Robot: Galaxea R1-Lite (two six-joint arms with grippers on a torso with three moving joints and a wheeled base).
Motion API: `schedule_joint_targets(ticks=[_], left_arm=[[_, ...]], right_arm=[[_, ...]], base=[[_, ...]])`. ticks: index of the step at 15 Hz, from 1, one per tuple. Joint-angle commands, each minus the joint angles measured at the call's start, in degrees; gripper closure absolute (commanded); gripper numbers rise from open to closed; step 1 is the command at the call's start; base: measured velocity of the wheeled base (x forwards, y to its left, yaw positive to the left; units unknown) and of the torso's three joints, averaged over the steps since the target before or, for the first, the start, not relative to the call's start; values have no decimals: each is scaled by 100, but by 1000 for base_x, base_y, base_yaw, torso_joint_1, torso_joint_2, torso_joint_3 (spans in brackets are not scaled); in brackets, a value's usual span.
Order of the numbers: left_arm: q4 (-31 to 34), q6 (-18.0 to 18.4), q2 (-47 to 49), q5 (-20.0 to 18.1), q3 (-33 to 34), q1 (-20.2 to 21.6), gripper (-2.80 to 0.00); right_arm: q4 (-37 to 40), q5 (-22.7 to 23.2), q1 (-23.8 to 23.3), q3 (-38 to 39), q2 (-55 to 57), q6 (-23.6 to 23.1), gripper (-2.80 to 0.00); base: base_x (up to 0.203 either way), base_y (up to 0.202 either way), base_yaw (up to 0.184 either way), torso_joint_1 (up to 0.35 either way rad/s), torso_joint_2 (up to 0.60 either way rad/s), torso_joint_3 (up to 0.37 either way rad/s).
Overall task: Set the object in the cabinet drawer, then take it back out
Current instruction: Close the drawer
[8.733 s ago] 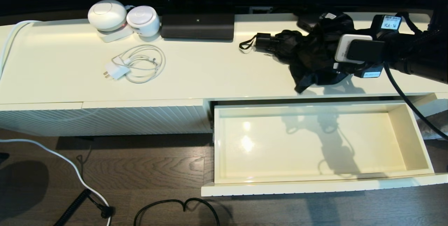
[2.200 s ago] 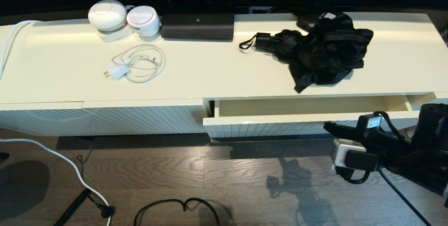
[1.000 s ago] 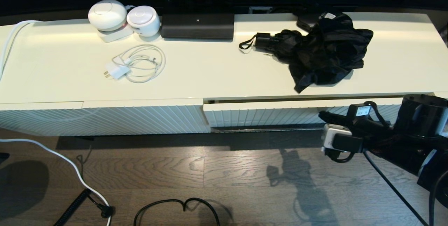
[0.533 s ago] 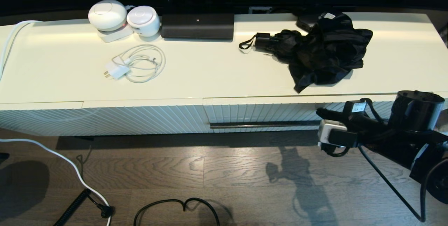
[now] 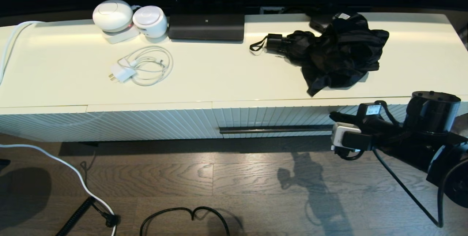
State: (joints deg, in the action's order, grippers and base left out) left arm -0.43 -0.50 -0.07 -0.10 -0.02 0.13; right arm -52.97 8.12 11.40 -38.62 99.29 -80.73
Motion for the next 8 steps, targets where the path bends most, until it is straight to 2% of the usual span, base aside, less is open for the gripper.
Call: schedule_joint_targets(ticks=[1,8], left_arm=[[-1,-1,-10,1,2,4,0],[-1,-3,-10,1,0,2,0]], right_arm=[[347,-1,-52,54,-458,-54,0],[2630,10,-285,506,-2449,-19,0]], base=[[0,0,0,0,0,0],[0,0,0,0,0,0]])
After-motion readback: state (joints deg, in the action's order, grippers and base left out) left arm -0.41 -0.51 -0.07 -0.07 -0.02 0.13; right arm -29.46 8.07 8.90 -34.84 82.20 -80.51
